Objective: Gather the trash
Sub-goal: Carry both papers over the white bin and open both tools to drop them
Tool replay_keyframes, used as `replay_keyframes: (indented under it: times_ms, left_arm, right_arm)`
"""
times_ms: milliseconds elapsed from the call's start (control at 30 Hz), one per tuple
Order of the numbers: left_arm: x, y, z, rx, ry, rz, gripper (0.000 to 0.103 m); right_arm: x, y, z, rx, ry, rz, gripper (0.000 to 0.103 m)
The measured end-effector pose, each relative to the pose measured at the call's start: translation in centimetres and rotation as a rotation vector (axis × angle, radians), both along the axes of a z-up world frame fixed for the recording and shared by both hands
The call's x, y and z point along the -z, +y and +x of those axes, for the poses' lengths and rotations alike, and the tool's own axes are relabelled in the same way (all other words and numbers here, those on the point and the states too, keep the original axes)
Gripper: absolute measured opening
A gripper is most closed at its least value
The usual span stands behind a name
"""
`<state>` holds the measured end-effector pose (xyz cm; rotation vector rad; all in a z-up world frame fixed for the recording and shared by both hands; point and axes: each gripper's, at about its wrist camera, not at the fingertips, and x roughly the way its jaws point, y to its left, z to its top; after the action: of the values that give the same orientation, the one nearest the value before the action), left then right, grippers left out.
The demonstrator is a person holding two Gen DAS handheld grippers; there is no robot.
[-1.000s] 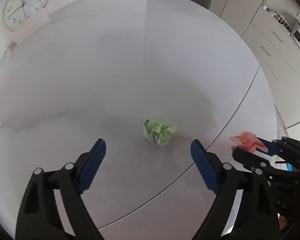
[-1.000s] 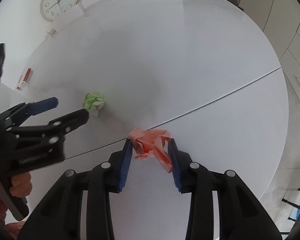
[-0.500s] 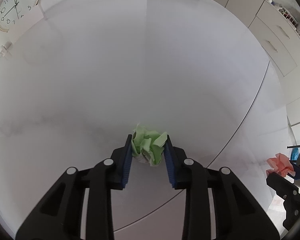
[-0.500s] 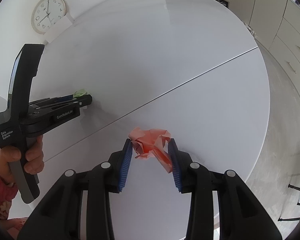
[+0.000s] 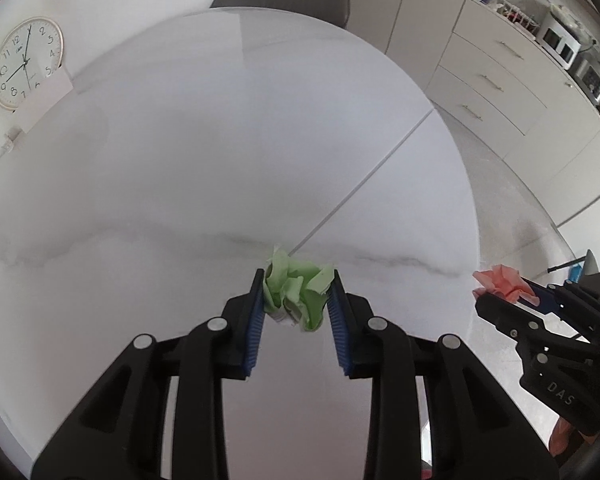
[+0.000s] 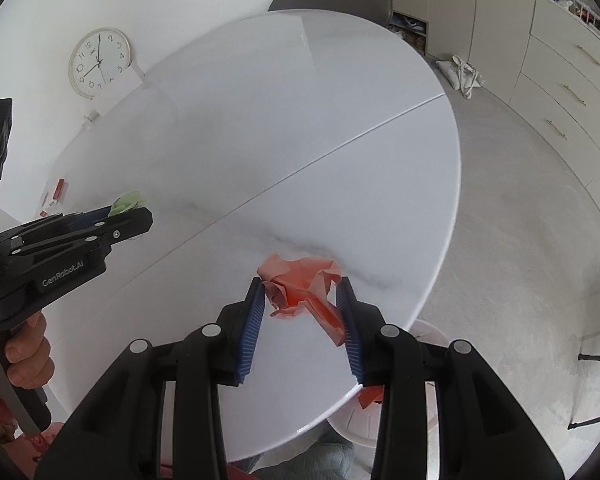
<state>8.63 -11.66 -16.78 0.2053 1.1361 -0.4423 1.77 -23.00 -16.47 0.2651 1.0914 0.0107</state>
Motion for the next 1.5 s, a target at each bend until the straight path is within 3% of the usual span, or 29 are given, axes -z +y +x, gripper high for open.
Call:
replay_keyframes:
  times_ms: [367,667,767,1000,1067,1100,1133,1300,1500]
  left_arm:
    - [-1.3,-7.1,-8.1,0.21,0.021,-0.038,0.03]
    - [-1.3,-10.0,-11.0,0.258,0.017,-0.024,0.03]
    - [-1.2,-10.1,-11.0,0.249,0.021,-0.015,0.03]
    - [-1.0,-8.9,-11.3,0.236,0.016,0.015,0.03]
    - [-0.9,-8.5,-11.4,0.229,0.014,0.025,0.03]
    - [-0.9,-8.4,-11.5,0.226,0.011,0.03,0.03]
    - [-0.9,-8.3,-11.6,0.224,0.009,0.032,0.03]
    - [-1.0,-8.0,-11.9,0.218,0.002,0.043,0.03]
    - [-0.5,-10.3,-12.9,0.275,0.023,0.053,0.03]
  right_arm:
    - [-0.5,-5.9,-9.6,0.158,-0.005,-0.003,0.038]
    - [0.3,-8.1,-11.4,0.178,0.005,0.007,0.039]
    - [2.4,-8.3,-10.9,0.164,0.047,0.004,0.039]
    - [11.2,-8.5,-9.5,0.143,0.211,0.044,0.04]
    - [13.5,-8.5,-8.9,0.147,0.245,0.065,0.051]
    - [14.4,-8.5,-8.7,0.157,0.255,0.077,0.068]
    - [15.0,-8.7,-8.6,0.167,0.26,0.082,0.077]
    - [16.5,-9.6,-9.2,0.225,0.287,0.116,0.084]
    - [13.3,-12.0,-11.6,0.326,0.229,0.094,0.091]
